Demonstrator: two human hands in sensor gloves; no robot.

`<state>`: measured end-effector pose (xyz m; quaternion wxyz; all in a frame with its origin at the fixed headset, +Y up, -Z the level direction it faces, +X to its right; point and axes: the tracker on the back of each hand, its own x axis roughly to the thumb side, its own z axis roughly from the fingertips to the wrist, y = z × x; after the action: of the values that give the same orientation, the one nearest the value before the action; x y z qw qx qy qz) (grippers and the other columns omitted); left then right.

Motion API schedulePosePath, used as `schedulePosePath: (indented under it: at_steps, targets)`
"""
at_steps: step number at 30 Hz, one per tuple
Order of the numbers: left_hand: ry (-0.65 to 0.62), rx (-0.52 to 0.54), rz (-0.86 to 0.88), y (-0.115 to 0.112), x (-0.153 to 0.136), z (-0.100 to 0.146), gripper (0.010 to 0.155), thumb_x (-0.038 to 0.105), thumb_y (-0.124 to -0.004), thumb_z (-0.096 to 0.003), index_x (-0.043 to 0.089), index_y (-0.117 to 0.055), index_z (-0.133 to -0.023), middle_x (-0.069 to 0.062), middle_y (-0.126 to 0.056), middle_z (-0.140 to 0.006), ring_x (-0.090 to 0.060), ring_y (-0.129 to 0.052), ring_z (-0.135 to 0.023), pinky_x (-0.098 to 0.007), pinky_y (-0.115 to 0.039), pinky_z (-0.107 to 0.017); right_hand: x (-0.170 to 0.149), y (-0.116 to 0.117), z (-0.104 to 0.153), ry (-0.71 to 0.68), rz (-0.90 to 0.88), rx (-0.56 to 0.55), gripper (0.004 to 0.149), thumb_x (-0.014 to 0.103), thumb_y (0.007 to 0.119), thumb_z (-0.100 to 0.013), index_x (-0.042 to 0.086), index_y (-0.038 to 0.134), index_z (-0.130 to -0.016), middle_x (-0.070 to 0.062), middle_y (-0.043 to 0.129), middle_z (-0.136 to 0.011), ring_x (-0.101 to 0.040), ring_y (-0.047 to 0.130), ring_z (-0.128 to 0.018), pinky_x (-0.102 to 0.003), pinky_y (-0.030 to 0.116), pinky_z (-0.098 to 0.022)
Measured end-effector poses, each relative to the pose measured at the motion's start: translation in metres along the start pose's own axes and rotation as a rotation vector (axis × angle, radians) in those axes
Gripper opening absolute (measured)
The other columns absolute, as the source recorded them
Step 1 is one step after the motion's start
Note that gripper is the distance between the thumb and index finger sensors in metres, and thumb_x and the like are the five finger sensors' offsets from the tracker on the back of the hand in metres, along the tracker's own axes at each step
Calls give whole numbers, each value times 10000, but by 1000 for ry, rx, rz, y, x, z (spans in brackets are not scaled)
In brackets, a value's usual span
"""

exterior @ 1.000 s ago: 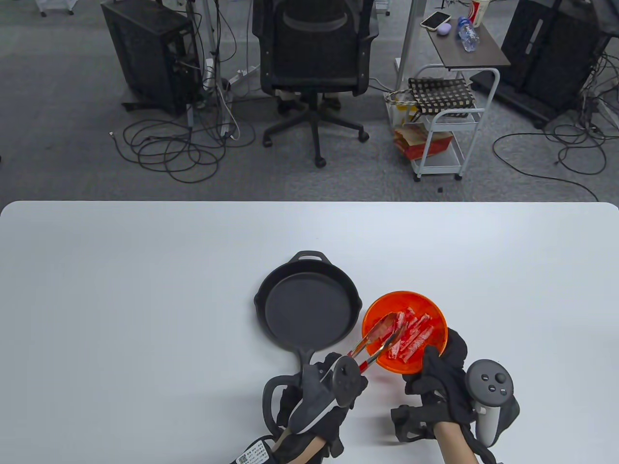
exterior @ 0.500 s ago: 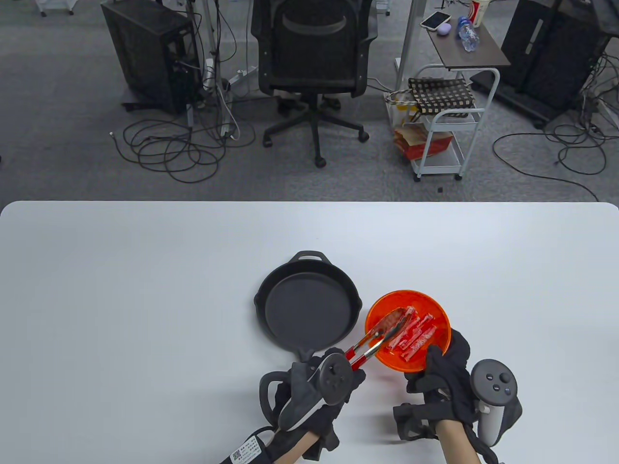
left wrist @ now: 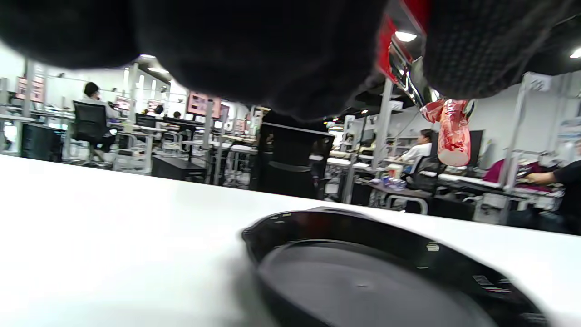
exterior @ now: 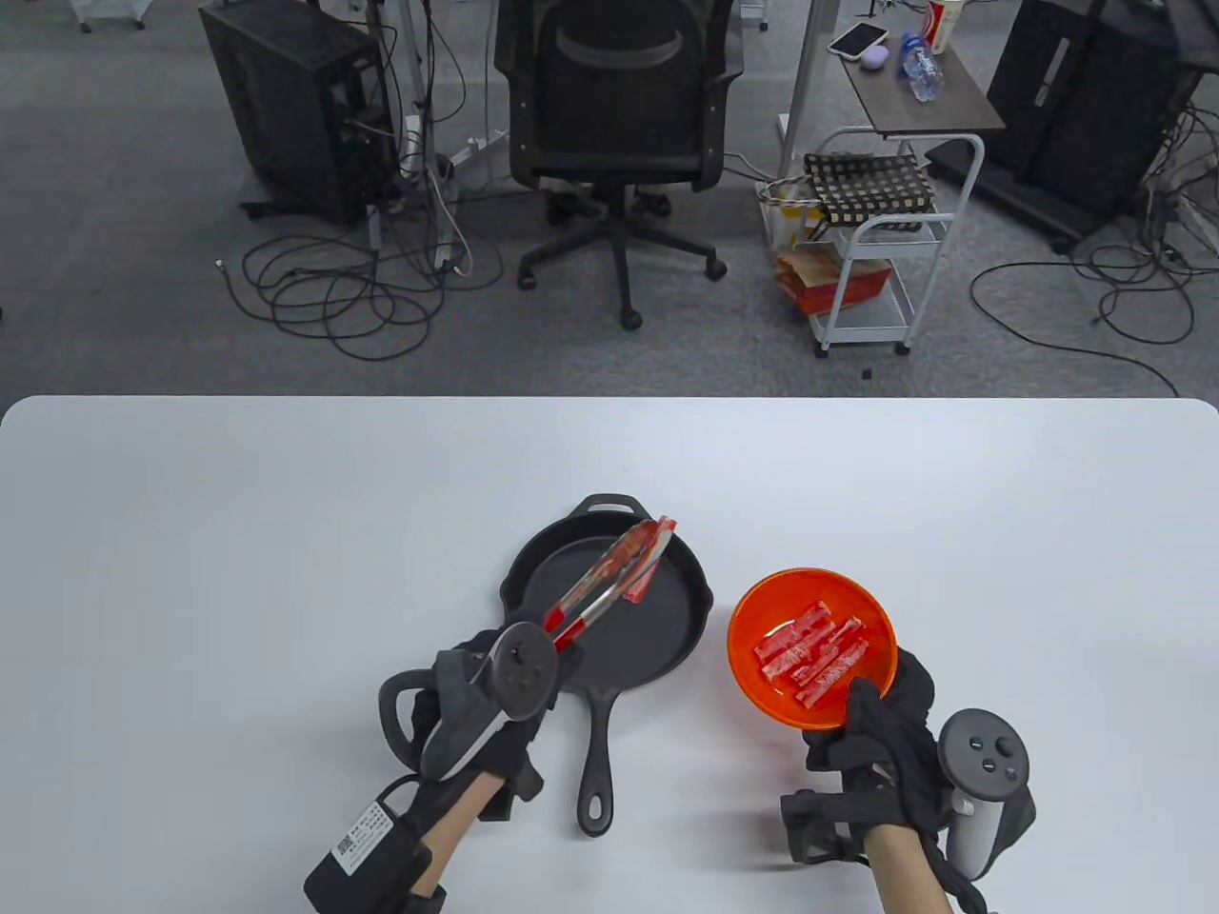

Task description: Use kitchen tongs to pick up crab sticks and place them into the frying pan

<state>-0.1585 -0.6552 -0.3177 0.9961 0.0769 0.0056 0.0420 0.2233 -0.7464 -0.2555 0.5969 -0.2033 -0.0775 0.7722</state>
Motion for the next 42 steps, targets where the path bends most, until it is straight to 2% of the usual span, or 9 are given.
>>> schedulePosePath:
  at_steps: [2, 6, 10, 16, 29, 42]
  targets:
    - [23, 24, -45, -7, -12, -9, 741, 743, -831, -364, 162, -899, -820, 110, -1052, -373, -93, -1016, -70, -396, -897, -185, 0, -1, 0, 1, -10, -1, 602, 198, 575, -596, 10, 276, -1084, -293, 578, -1026, -201, 1041, -318, -197, 988, -138]
    - [36, 6, -162, -21, -27, -29, 742, 751, -822, -360, 178, -885, -829, 117, -1047, -387, -91, -1019, -89, -393, -899, -204, -2, -3, -1, 11, -25, -7, 602, 196, 575, -596, 9, 277, -1084, -293, 579, -1025, -202, 1041, -316, -198, 988, -137]
    - [-7, -13, -316, -35, -25, -44, 744, 755, -816, -353, 193, -875, -835, 120, -1044, -397, -94, -1021, -106, -395, -898, -224, -2, -3, -1, 15, -22, -9, 602, 197, 575, -596, 8, 277, -1084, -293, 579, -1026, -202, 1040, -317, -197, 987, -138]
    - [-20, -56, -429, -52, -21, -59, 744, 757, -812, -347, 204, -867, -842, 123, -1040, -406, -97, -1020, -121, -400, -896, -236, -2, -5, -1, 10, -27, -12, 603, 197, 576, -596, 9, 276, -1084, -293, 578, -1026, -204, 1039, -317, -198, 986, -139]
    - [-23, -88, -482, -61, -15, -70, 748, 760, -810, -340, 216, -859, -852, 124, -1038, -422, -104, -1024, -147, -406, -893, -258, -2, -6, -1, 16, -33, -12, 603, 198, 576, -597, 8, 278, -1084, -295, 578, -1026, -204, 1039, -316, -198, 985, -139]
    - [-13, -111, -482, -60, -13, -69, 755, 761, -807, -338, 212, -857, -855, 124, -1035, -421, -106, -1022, -143, -409, -891, -253, -2, -5, -1, 18, -34, -6, 603, 198, 577, -597, 7, 279, -1084, -296, 578, -1025, -206, 1038, -314, -198, 985, -137]
